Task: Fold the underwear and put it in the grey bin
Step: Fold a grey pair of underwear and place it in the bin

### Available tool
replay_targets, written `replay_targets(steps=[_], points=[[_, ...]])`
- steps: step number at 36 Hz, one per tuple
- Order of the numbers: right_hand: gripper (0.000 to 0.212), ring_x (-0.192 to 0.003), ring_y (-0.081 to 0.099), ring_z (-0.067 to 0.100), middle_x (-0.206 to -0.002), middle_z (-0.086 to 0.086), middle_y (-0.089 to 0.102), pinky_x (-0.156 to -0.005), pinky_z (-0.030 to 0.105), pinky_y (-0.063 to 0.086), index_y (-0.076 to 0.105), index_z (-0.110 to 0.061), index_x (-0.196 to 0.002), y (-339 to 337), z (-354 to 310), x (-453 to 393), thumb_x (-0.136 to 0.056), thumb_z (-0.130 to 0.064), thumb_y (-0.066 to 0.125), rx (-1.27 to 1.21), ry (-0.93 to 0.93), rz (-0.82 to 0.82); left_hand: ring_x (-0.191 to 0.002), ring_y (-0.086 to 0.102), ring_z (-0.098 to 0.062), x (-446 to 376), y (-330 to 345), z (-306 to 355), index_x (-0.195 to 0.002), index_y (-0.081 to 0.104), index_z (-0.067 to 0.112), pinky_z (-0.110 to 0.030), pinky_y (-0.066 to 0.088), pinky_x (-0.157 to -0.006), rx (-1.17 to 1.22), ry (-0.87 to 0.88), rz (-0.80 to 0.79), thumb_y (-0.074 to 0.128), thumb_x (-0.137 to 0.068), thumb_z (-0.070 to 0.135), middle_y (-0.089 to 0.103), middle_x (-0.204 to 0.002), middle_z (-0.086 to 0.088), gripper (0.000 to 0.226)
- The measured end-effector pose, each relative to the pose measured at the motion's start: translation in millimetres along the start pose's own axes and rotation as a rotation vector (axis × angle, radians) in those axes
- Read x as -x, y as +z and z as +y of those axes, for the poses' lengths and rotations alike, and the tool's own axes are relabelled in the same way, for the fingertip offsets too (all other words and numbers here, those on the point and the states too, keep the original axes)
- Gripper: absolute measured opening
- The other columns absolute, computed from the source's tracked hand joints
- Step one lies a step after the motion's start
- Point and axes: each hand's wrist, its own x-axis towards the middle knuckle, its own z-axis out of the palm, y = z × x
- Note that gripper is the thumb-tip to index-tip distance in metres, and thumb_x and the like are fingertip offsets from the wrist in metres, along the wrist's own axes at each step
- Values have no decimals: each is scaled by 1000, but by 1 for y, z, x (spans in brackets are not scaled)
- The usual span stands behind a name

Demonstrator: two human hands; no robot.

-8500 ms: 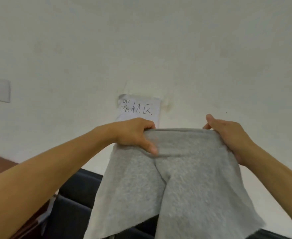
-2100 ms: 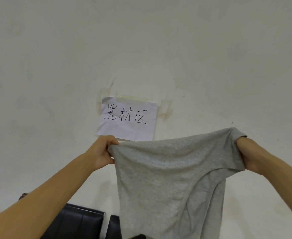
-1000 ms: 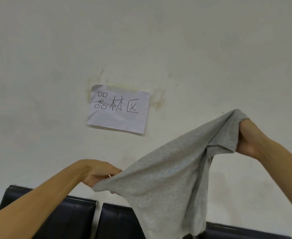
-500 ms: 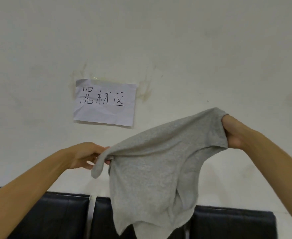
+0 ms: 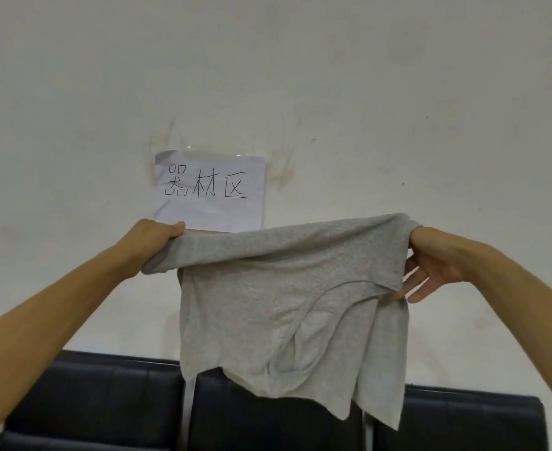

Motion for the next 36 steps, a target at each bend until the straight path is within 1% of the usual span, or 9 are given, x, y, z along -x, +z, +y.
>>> replay_targets(steps=[5, 10, 15, 20, 22, 26, 29, 32, 36], points=[[32, -67, 66, 37, -84, 19, 60, -69, 47, 57, 54, 1, -109, 4, 3, -6, -97, -21, 34, -10, -80, 66, -90, 60, -25, 1, -2, 3, -100, 64, 1, -31, 42, -73, 60, 15, 67, 63, -88, 39, 63, -99, -10, 41], [31, -80, 63, 30, -90, 13, 66, -68, 41, 52, 62, -4, -103, 7, 7, -12, -98, -5, 31, -261, -216, 104, -82, 55, -22, 3, -1, 4, -82, 61, 8, -33, 39, -76, 36, 75, 83, 66, -83, 43, 60, -87, -7, 35], [30, -77, 71, 28, -88, 14, 73, -55, 37, 58, 63, -1, -103, 14, 6, -15, -99, -8, 33, -493, -147, 35, -85, 65, -20, 11, -4, 8, -105, 65, 3, -30, 52, -71, 399, -29, -163, 65, -87, 34, 68, -105, -12, 36], [29, -98, 63, 30, -110, 13, 67, -64, 47, 57, 60, -11, -111, 16, 6, -13, -102, -22, 35, -563, -126, 1, -113, 60, -22, 14, -6, 10, -130, 53, 6, -37, 50, -85, 663, -76, -336, 50, -96, 32, 60, -127, -10, 43], [31, -98, 64, 30, -107, 14, 69, -64, 50, 58, 62, -10, -110, 15, 6, -13, -102, -27, 36, -611, -106, -15, -110, 61, -23, 15, -4, 11, -130, 53, 6, -37, 50, -82, 648, -80, -319, 47, -98, 34, 61, -125, -10, 43], [25, -86, 63, 28, -92, 12, 69, -55, 41, 58, 62, -4, -101, 19, 2, -14, -98, -22, 45, -655, -65, 43, -105, 62, -24, 14, 2, 10, -127, 55, 4, -36, 50, -86, 496, -20, -234, 47, -97, 39, 62, -124, -13, 47], [15, -80, 60, 28, -89, 13, 63, -55, 37, 56, 60, -5, -99, 19, 2, -19, -87, -11, 52, -590, -13, 103, -102, 61, -21, 14, 5, 9, -130, 52, 7, -34, 51, -80, 625, -7, -201, 49, -97, 36, 61, -124, -10, 44], [13, -72, 57, 30, -82, 15, 62, -46, 36, 55, 59, 0, -85, 20, 2, -16, -90, -8, 49, -571, 15, 93, -107, 61, -20, 14, 2, 8, -130, 52, 7, -34, 53, -80, 799, -6, -207, 51, -96, 30, 60, -125, -10, 41], [15, -70, 55, 28, -78, 12, 59, -59, 35, 53, 56, -7, -78, 22, 3, -14, -86, -5, 44, -688, -18, 101, -85, 65, -15, 13, -5, 6, -108, 58, 8, -29, 57, -70, 810, 6, -254, 55, -93, 21, 62, -101, -7, 21]])
